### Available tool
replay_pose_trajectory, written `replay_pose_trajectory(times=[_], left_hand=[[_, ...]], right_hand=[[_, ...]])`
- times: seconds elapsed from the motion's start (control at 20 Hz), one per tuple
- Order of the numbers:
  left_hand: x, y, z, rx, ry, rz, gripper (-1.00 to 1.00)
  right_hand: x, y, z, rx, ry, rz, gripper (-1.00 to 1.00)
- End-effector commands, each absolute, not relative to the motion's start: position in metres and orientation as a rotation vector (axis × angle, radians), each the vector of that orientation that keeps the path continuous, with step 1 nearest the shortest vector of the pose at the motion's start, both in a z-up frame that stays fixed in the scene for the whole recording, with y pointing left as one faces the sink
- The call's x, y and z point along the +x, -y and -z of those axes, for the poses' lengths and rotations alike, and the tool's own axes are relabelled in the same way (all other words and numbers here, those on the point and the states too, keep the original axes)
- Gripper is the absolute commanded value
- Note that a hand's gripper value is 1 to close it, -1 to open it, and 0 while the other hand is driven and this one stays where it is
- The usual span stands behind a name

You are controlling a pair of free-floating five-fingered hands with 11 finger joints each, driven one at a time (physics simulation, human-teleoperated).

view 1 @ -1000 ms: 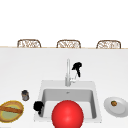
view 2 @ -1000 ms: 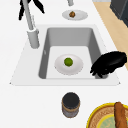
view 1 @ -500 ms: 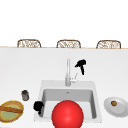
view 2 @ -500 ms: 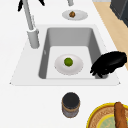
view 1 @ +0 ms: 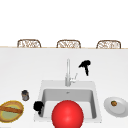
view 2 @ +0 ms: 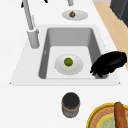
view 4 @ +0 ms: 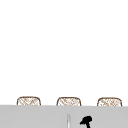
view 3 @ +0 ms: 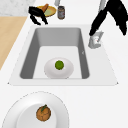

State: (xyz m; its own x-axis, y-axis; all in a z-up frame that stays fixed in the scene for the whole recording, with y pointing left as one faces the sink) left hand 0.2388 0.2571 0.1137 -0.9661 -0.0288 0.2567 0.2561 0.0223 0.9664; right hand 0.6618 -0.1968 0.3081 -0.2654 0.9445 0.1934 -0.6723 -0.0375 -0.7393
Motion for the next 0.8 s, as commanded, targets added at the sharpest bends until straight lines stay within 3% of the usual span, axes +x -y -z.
replay_pose_trajectory(times=[0.0, 0.75], left_hand=[[0.239, -0.257, -0.114, -0.237, 2.088, 2.050, 0.00], [0.239, -0.257, -0.114, -0.237, 2.088, 2.050, 0.00]], right_hand=[[0.645, 0.201, -0.306, -0.399, 0.889, -1.648, -1.00], [0.541, 0.211, -0.274, -0.400, 0.853, -1.643, -1.00]])
